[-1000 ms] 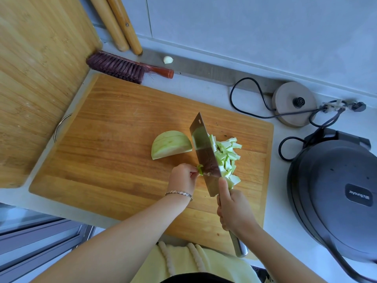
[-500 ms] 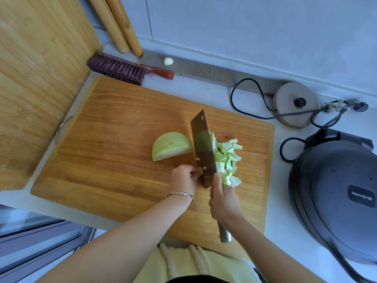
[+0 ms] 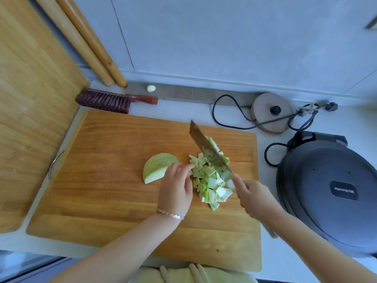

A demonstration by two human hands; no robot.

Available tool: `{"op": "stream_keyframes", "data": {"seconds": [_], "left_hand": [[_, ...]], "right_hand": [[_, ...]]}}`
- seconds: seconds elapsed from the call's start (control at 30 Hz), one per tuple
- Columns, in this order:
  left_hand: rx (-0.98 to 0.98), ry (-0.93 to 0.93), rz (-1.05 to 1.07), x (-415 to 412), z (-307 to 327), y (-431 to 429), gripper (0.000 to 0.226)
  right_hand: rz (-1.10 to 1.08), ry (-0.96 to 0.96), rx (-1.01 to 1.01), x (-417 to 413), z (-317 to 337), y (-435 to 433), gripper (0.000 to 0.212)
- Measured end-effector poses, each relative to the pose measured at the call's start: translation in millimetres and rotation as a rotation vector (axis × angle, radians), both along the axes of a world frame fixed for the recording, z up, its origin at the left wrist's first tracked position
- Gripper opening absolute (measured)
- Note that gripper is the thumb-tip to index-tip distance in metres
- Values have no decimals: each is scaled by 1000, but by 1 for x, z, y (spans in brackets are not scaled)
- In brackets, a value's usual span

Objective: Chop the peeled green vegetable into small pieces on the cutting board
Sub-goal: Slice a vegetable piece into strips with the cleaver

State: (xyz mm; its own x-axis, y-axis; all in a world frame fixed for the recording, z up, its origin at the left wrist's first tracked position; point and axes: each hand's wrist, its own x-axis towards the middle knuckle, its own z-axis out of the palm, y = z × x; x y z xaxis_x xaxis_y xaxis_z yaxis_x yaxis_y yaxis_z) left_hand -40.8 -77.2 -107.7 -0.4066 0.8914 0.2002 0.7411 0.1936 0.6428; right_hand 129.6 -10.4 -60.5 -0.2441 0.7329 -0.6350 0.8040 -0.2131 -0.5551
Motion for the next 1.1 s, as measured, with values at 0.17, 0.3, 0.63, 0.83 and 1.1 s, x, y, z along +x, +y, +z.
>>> {"op": "stream_keyframes", "data": {"seconds": [0.17, 0.3, 0.63, 0.83, 1.1], "left_hand": [[209, 186, -396, -19, 31, 6, 30], [-484, 291, -670, -24, 39, 28, 76], [-875, 194, -789, -24, 11, 71, 60], [-868, 173, -772, -17, -10, 95, 62], [-666, -3, -646, -8, 7, 96, 75]], "right_hand": [[409, -245, 240, 10, 4, 7, 50], [655, -387, 345, 11, 3, 12, 48], [929, -385, 521, 30, -7, 27, 74], [927, -347, 618, 47, -3, 29, 85], [848, -164, 986, 74, -14, 30, 61]]}}
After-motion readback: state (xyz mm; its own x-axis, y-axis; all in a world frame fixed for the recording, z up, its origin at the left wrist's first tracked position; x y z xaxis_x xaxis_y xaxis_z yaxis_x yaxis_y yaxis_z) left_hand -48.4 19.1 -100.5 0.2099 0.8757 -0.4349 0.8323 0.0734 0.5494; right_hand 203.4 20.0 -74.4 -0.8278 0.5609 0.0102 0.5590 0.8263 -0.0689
